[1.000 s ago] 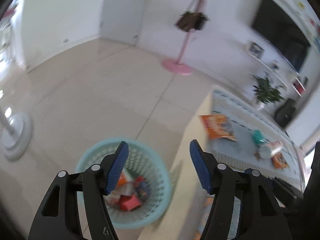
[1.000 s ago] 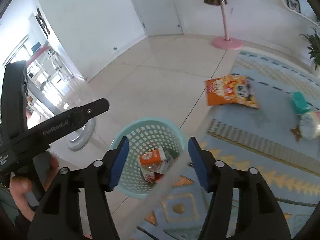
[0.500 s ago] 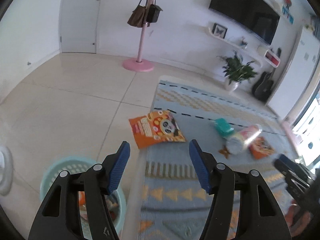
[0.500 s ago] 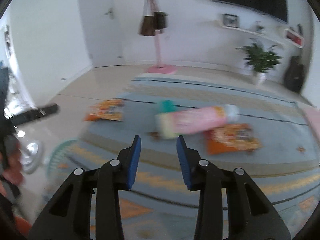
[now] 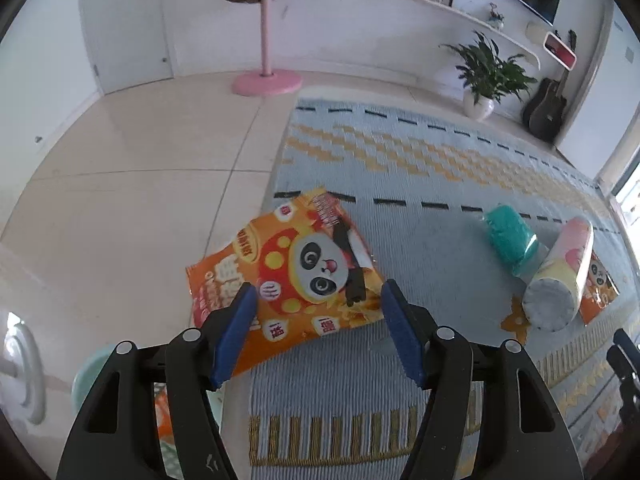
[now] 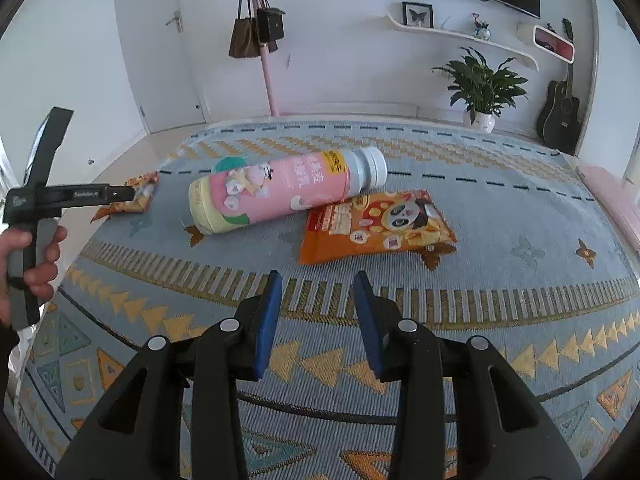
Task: Collect trash
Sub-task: 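Grasp the panda snack bag with the left gripper while the right gripper grasps the orange snack bag, then carry both snack bags over the wastebasket and open both grippers to drop them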
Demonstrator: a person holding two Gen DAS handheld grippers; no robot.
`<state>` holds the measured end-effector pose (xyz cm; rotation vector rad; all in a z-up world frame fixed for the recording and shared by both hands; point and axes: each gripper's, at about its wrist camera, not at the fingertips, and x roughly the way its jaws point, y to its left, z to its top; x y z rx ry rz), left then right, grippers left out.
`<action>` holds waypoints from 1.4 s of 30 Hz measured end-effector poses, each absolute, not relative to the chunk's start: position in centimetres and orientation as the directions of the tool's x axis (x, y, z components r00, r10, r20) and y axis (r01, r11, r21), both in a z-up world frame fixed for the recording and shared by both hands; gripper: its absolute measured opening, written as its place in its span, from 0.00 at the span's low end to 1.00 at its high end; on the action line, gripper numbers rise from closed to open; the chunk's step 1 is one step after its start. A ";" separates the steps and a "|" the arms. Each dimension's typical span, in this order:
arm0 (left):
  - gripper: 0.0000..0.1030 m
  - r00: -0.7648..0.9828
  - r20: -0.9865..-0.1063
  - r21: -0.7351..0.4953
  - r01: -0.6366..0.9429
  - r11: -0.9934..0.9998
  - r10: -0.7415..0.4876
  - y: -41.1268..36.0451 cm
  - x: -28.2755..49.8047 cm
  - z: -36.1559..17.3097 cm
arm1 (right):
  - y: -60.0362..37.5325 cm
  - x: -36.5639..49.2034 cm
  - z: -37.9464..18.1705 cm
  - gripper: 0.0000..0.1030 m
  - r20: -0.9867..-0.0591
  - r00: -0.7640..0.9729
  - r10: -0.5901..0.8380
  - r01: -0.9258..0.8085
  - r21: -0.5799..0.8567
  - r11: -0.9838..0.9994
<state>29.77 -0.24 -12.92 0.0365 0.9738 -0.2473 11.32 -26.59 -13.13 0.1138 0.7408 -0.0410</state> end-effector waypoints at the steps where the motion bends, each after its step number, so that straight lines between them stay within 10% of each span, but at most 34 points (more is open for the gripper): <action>1: 0.69 0.532 -0.824 -0.079 0.231 0.970 -0.194 -0.3 29.9 -13.0 | -26.6 11.3 -13.1 0.33 -0.672 0.740 0.000 0.080 0.088 0.993; 10: 0.74 0.549 -0.829 0.031 0.233 0.972 -0.105 -2.0 30.2 -14.1 | -27.0 11.1 -13.1 0.33 -0.667 0.745 0.009 0.095 0.119 0.988; 20: 0.03 0.616 -0.785 0.053 0.175 0.983 -0.067 -0.1 29.7 -12.0 | -27.0 11.1 -13.1 0.33 -0.668 0.744 0.001 0.102 0.115 0.988; 25: 0.01 0.647 -0.750 0.022 0.227 0.974 -0.134 -1.1 25.9 -8.7 | -28.0 11.2 -13.1 0.36 -0.672 0.741 0.010 0.129 0.157 0.979; 37: 0.01 0.618 -0.715 -0.155 0.318 0.935 -0.328 -2.7 12.8 -7.0 | -33.7 14.9 -12.7 0.83 -0.701 0.712 -0.018 0.200 0.178 0.963; 42: 0.01 0.593 -0.729 -0.116 0.384 0.916 -0.342 -4.5 12.6 -8.7 | -34.6 17.5 -14.5 0.72 -0.775 0.632 0.021 0.193 0.183 0.964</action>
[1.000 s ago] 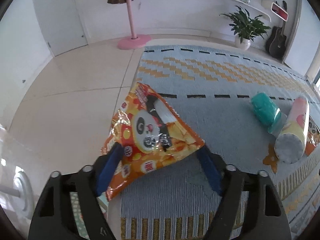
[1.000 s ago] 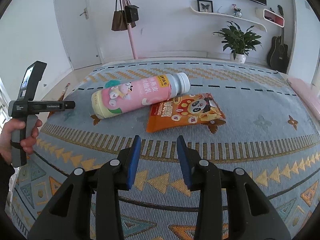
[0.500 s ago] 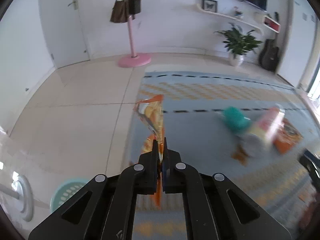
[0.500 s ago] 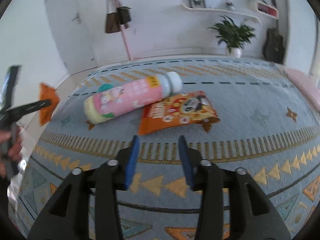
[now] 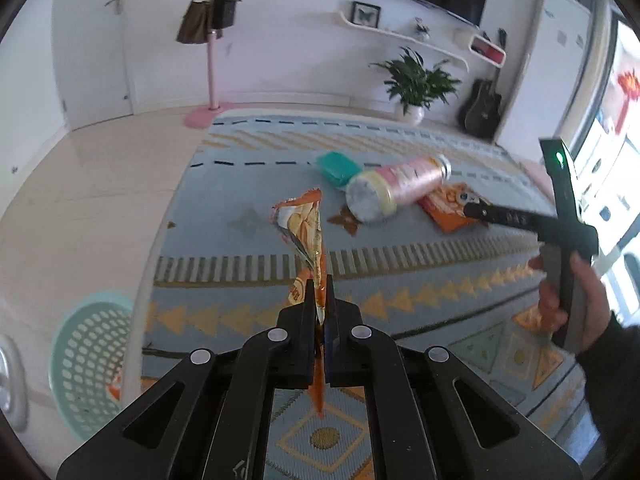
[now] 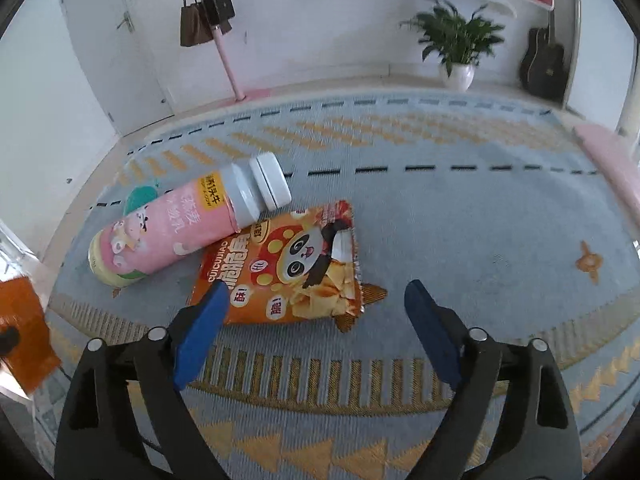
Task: Collect trash
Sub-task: 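Carry both snack bags over the wastebasket and open both grippers to drop them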
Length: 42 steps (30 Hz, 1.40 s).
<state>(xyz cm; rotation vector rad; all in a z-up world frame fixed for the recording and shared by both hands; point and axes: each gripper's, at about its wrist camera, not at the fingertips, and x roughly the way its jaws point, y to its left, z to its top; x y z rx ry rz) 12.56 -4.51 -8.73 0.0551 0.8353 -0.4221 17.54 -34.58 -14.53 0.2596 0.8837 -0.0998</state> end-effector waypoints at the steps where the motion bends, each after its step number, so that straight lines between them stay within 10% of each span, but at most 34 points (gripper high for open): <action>1: 0.01 0.593 -0.729 -0.111 0.391 0.914 -0.342 -4.7 12.5 -8.8 | -34.6 17.9 -14.9 0.65 -0.789 0.614 0.030 0.198 0.191 0.962; 7: 0.01 0.575 -0.720 -0.137 0.431 0.892 -0.389 -6.1 11.5 -8.3 | -32.9 17.9 -15.3 0.05 -0.790 0.612 -0.001 0.158 0.121 0.980; 20: 0.01 0.600 -0.656 -0.302 0.348 0.887 -0.459 0.0 11.8 -4.8 | -29.1 11.0 -9.7 0.04 -0.702 0.708 0.079 0.077 0.187 0.979; 30: 0.01 0.706 -0.657 -0.269 0.107 0.957 -0.264 12.5 11.9 -1.5 | -14.3 11.1 -2.0 0.04 -0.617 0.752 0.233 -0.223 0.095 0.970; 42: 0.01 0.597 -0.791 -0.303 -0.193 0.933 -0.133 24.0 16.1 -9.6 | 3.8 15.5 -8.0 0.04 -0.685 0.596 0.418 -0.462 0.133 0.877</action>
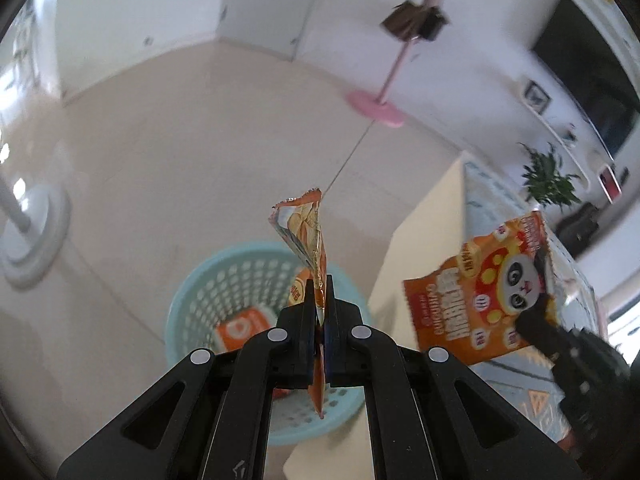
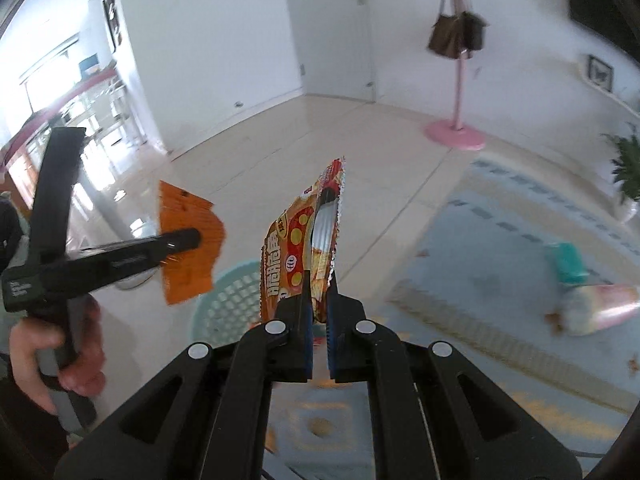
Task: Collect trash
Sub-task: 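Carry both snack bags over the wastebasket and open both grippers to drop them, then grasp the teal packet with the left gripper while the right gripper grasps the pink yogurt bottle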
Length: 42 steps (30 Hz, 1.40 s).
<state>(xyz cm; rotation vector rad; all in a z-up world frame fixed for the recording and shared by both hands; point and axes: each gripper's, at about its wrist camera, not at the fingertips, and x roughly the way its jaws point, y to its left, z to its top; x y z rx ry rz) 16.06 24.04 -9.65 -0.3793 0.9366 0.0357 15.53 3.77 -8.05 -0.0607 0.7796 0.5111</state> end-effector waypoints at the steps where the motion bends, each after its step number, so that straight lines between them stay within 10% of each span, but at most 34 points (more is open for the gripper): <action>1: 0.01 0.575 -0.806 -0.309 -0.208 0.928 -0.140 24.3 16.6 -10.4 | 4.9 15.8 -8.6 0.04 -0.695 0.592 0.409 -0.464 0.122 0.877; 8: 0.08 0.531 -0.841 -0.274 -0.256 0.927 -0.102 24.9 16.8 -12.1 | 9.0 17.4 -12.7 0.05 -0.754 0.542 0.371 -0.473 0.091 0.877; 12: 0.49 0.536 -0.842 -0.264 -0.307 0.914 -0.063 25.6 16.5 -12.2 | 9.0 17.4 -13.5 0.08 -0.765 0.511 0.392 -0.484 0.120 0.867; 26: 0.52 0.679 -0.728 -0.276 -0.170 0.946 -0.091 20.1 15.3 -6.6 | 5.3 16.1 -10.7 0.10 -0.730 0.554 0.400 -0.461 0.132 0.878; 34: 0.57 0.764 -0.609 -0.316 0.015 0.948 -0.215 11.1 14.3 0.9 | -2.9 13.7 -4.6 0.41 -0.639 0.701 0.317 -0.329 0.104 0.938; 42: 0.60 0.716 -0.638 -0.246 0.158 0.956 -0.283 2.8 15.3 -4.0 | -14.6 14.9 -5.0 0.44 -0.634 0.773 0.032 -0.012 0.036 0.999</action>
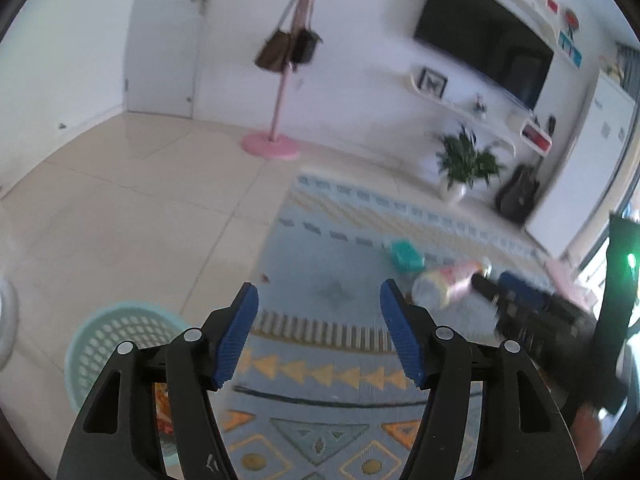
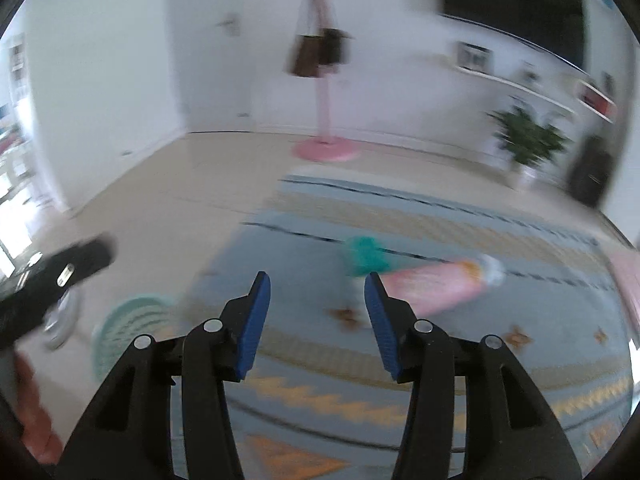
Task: Collect trash
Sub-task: 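Grasp the teal packet with the left gripper while the right gripper grasps the pink yogurt bottle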
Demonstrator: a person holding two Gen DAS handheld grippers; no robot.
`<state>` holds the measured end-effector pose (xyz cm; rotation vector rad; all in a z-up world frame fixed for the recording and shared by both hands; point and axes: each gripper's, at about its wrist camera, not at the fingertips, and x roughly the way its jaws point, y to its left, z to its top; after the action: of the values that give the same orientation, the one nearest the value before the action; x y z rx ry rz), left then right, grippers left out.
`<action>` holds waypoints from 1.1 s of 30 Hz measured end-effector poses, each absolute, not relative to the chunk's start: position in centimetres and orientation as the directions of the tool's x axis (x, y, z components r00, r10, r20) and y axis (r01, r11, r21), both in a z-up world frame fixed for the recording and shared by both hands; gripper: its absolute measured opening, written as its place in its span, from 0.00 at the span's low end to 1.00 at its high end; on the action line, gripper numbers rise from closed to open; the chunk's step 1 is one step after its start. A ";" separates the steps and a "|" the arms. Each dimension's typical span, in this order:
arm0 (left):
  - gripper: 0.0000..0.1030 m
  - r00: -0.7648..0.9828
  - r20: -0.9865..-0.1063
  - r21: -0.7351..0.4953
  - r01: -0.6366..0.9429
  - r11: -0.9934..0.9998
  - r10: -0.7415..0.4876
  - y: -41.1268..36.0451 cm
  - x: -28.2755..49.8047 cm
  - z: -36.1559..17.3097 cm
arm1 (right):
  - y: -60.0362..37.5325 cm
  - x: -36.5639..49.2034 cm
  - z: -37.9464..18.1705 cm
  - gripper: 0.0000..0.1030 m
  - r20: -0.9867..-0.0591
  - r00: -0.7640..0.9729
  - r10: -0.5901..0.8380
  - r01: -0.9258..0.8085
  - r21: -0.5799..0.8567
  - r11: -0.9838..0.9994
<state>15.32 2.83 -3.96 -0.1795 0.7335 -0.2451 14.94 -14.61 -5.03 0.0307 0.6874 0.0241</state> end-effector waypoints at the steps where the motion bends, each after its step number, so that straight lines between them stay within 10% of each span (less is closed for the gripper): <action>1: 0.60 0.707 -0.646 -0.245 0.163 0.956 -0.287 2.4 15.5 -4.5 | -16.2 15.5 -6.0 0.44 -0.648 0.762 -0.011 0.046 0.038 0.998; 33: 0.60 0.693 -0.652 -0.151 0.281 0.948 -0.309 -1.3 15.8 -5.7 | -28.1 15.8 -9.6 0.63 -0.685 0.707 -0.178 0.349 0.119 0.929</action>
<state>15.83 -1.26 -5.71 -0.0400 0.7351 -0.3298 15.83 -28.11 -9.61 0.2489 0.7306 -0.2959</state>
